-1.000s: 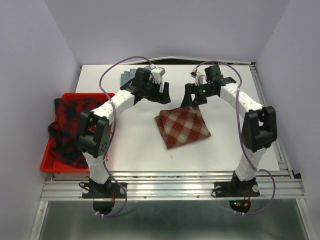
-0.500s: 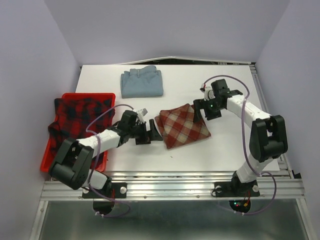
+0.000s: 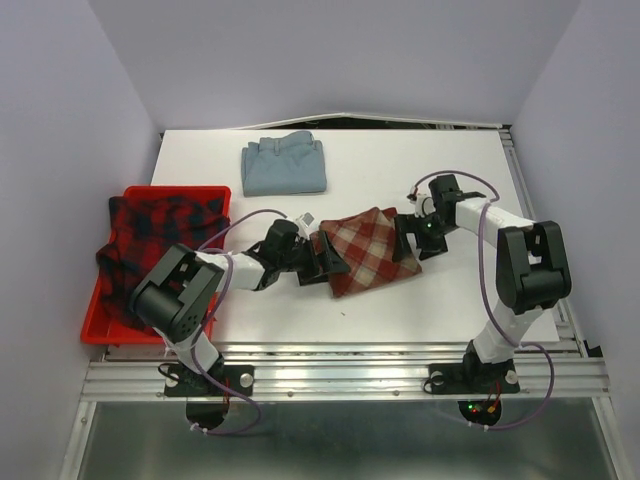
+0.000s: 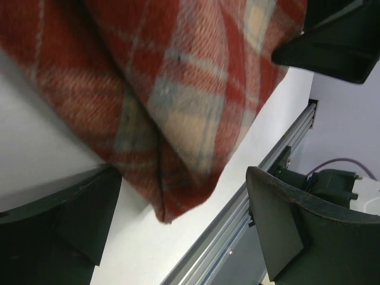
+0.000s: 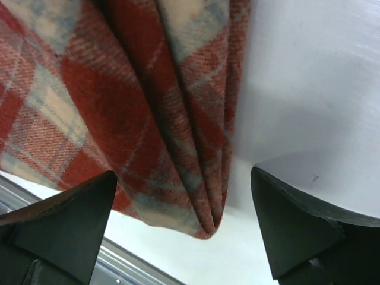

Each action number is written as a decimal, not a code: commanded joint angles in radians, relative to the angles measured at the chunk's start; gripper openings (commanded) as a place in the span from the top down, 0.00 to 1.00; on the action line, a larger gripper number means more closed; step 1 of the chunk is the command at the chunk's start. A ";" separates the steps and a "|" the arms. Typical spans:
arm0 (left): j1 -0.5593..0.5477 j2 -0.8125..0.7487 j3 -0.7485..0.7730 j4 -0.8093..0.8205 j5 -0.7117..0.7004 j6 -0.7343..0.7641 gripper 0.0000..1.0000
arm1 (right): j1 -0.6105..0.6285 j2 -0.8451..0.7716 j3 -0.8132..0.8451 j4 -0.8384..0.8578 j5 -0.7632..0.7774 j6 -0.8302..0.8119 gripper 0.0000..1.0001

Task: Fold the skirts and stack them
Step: Neatly place the folded skirt to the corner

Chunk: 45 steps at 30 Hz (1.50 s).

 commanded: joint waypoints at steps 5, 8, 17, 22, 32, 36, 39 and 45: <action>0.019 0.100 0.102 0.060 0.004 -0.025 0.02 | 0.001 0.064 -0.030 0.120 -0.117 0.012 0.04; 0.039 0.116 0.131 0.032 0.007 -0.016 0.22 | 0.001 0.068 -0.034 0.153 -0.126 0.065 0.09; 0.094 0.090 0.279 -0.253 -0.117 0.178 0.96 | 0.001 0.031 -0.026 0.262 -0.116 0.235 0.41; 0.101 0.080 0.349 -0.333 -0.173 0.283 1.00 | 0.027 0.043 0.022 0.331 -0.117 0.274 0.69; 0.117 0.111 0.461 -0.473 -0.243 0.438 1.00 | 0.093 0.156 0.158 0.348 0.016 0.331 0.99; 0.117 0.122 0.506 -0.531 -0.257 0.514 1.00 | 0.093 0.108 0.161 0.348 0.081 0.352 0.99; 0.117 0.119 0.542 -0.554 -0.268 0.568 1.00 | 0.103 0.070 0.161 0.354 0.105 0.361 0.99; 0.107 0.100 0.650 -0.602 -0.332 0.669 1.00 | 0.135 -0.002 0.223 0.341 0.194 0.343 0.99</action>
